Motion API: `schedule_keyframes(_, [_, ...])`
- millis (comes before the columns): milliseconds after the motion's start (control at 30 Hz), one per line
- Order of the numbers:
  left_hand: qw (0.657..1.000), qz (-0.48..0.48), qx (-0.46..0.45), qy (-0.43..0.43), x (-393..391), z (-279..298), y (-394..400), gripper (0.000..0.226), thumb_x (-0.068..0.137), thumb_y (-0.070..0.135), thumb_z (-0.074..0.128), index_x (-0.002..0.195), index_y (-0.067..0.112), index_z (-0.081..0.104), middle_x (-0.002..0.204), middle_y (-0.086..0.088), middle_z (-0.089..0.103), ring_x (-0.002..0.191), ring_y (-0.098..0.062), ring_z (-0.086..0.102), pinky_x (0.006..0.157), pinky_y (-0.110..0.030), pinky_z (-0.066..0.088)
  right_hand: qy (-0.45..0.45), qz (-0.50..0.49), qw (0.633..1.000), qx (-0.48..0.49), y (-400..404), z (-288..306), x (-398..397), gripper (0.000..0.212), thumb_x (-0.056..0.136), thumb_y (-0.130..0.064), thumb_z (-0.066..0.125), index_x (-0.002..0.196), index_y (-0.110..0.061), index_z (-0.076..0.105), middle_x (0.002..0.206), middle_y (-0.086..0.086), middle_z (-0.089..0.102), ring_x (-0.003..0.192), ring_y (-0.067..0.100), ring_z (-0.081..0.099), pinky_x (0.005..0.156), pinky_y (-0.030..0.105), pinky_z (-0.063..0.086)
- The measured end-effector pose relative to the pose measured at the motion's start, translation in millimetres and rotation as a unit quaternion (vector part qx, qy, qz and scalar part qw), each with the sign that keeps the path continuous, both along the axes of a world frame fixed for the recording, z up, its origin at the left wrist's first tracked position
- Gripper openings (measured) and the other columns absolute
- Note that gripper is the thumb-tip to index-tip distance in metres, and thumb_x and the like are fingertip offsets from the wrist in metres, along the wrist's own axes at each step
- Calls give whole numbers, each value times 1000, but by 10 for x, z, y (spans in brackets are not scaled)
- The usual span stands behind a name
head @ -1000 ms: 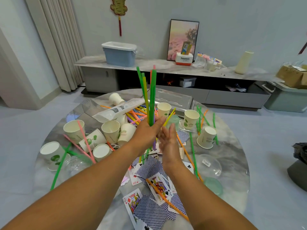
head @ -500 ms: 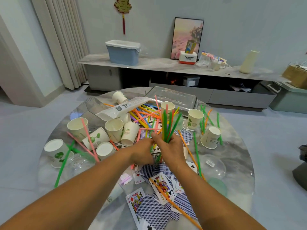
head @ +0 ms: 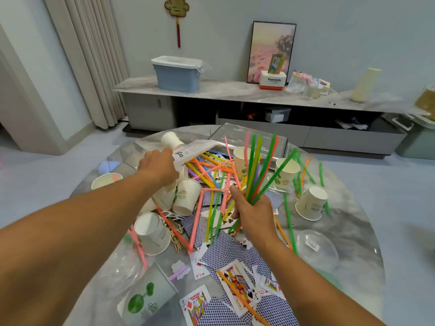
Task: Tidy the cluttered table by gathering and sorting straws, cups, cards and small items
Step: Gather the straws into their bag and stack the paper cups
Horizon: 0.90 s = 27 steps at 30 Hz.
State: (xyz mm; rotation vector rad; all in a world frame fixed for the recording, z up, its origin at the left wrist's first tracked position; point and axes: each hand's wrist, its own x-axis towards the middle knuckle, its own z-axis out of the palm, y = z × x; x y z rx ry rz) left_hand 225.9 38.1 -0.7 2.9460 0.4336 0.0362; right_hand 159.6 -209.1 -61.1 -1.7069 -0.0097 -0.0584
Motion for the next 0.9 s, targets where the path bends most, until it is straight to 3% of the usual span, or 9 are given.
schedule_keyframes(133, [998, -10, 51, 25, 90, -72, -1, 55, 90, 27, 66, 140, 17, 45, 128, -11, 57, 119, -33, 51, 91, -45, 47, -12, 3, 1000, 19, 21, 15, 105, 55, 94, -48, 66, 72, 2, 63, 50, 1, 58, 46, 13, 58, 49, 20, 46])
schedule_keyframes(267, [998, -10, 59, 21, 153, -50, 17, 40, 93, 18, 62, 132, 16, 50, 119, -9, 61, 107, -29, 56, 79, -41, 46, -22, 12, 999, 31, 63, -16, 123, 48, 96, -46, 65, 58, -17, 63, 50, 1, 59, 47, 14, 58, 54, 23, 47])
schedule_keyframes(367, [994, -27, 108, -17, 172, -19, 64, 30, 92, 8, 60, 121, 13, 57, 105, -9, 62, 88, -27, 54, 69, -37, 41, -31, 16, 999, 32, 62, -42, 130, 47, 96, -47, 64, 58, -19, 63, 50, 1, 59, 48, 13, 58, 54, 21, 47])
schedule_keyframes(467, [989, -47, 111, -86, 195, 67, 111, 32, 89, 1, 59, 119, 11, 62, 105, -14, 66, 93, -35, 63, 68, -39, 44, -32, 5, 999, 40, 41, -2, 142, 49, 94, -51, 65, 70, -8, 62, 50, -1, 58, 46, 12, 56, 51, 20, 45])
schedule_keyframes(533, [987, -35, 48, -148, 196, 214, 127, 36, 86, -5, 58, 117, 11, 66, 107, -18, 69, 98, -40, 63, 72, -42, 49, -31, 1, 998, 55, 64, 37, 160, 49, 93, -51, 68, 77, -4, 60, 50, -3, 54, 47, 13, 53, 55, 28, 45])
schedule_keyframes(667, [949, 49, -199, -239, 105, 664, 46, 27, 88, 1, 64, 109, 16, 73, 109, -11, 71, 101, -32, 65, 79, -35, 51, -42, 19, 997, 68, 196, 219, 149, 31, 86, -46, 77, 82, -18, 66, 58, -7, 57, 54, 14, 56, 60, 36, 50])
schedule_keyframes(733, [899, 83, -353, -245, 14, 832, -8, 19, 86, 3, 69, 99, 17, 69, 104, -9, 70, 98, -30, 67, 84, -40, 58, -72, 54, 995, 51, 278, 325, 98, 14, 84, -39, 81, 92, -34, 71, 70, -15, 67, 61, 4, 61, 61, 29, 52])
schedule_keyframes(800, [830, 116, -498, -222, -149, 929, -88, 22, 85, -2, 70, 101, 11, 66, 107, -14, 69, 95, -33, 69, 82, -47, 61, -106, 82, 990, 35, 347, 444, 0, 26, 81, -34, 84, 97, -49, 69, 79, -20, 70, 67, -2, 65, 61, 17, 51])
schedule_keyframes(900, [766, 141, -603, -175, -435, 952, -237, 16, 87, -8, 66, 99, 2, 65, 100, -17, 68, 73, -26, 67, 56, -34, 59, -141, 76, 987, 13, 441, 623, -160, 34, 79, -33, 86, 107, -41, 68, 93, -18, 70, 86, -1, 67, 69, 14, 53])
